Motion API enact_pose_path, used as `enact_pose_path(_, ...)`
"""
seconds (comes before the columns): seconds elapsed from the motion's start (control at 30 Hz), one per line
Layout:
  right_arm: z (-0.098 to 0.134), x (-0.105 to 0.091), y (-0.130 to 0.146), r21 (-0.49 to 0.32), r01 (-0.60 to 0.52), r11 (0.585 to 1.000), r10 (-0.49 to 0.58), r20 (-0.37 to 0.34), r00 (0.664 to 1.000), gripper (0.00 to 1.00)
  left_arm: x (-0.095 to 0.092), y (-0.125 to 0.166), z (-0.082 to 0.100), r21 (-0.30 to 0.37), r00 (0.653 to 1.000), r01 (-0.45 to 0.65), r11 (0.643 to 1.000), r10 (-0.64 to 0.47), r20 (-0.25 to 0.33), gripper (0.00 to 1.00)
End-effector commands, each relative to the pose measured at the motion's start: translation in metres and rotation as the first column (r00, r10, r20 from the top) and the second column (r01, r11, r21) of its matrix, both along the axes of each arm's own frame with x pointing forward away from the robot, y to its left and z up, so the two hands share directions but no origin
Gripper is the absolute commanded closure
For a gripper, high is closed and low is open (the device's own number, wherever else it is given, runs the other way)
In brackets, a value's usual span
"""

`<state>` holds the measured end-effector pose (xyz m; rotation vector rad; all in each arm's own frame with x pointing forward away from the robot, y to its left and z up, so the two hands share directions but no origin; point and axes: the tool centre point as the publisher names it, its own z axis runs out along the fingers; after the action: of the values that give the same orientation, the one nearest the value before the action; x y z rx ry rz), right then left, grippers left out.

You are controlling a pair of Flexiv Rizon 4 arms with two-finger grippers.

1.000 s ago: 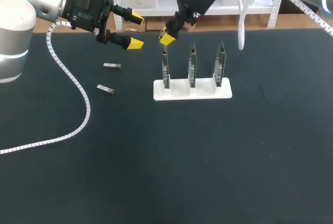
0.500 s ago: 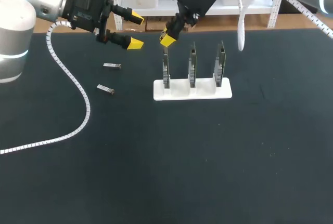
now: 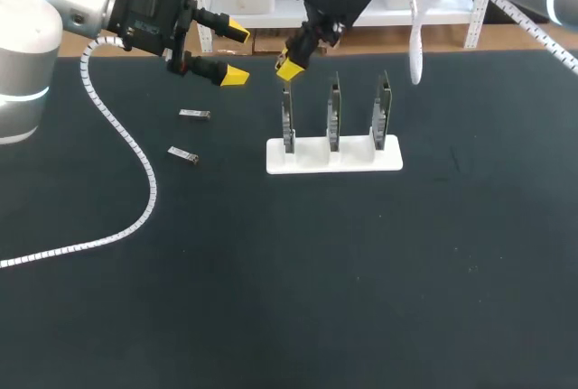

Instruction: Pick up the optical module with the left hand, and insert it into the network port with the right hand.

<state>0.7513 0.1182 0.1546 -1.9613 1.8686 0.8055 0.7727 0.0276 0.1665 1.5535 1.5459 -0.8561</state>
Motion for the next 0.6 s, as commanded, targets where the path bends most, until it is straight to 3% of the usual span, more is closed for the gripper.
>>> enact_pose_path(0.03,-0.003,-0.003,-0.001,0.007,0.004,1.0,-0.004,0.007,1.0,1.0,0.001,-0.001,0.0,0.004,1.0,0.001,1.0,-0.001,-0.002,0.0)
enact_pose_path(0.6,-0.02,-0.007,-0.005,0.031,0.012,0.999,-0.013,0.022,1.0,1.0,0.001,-0.001,0.0,0.004,1.0,0.001,1.0,-0.001,-0.002,0.0)
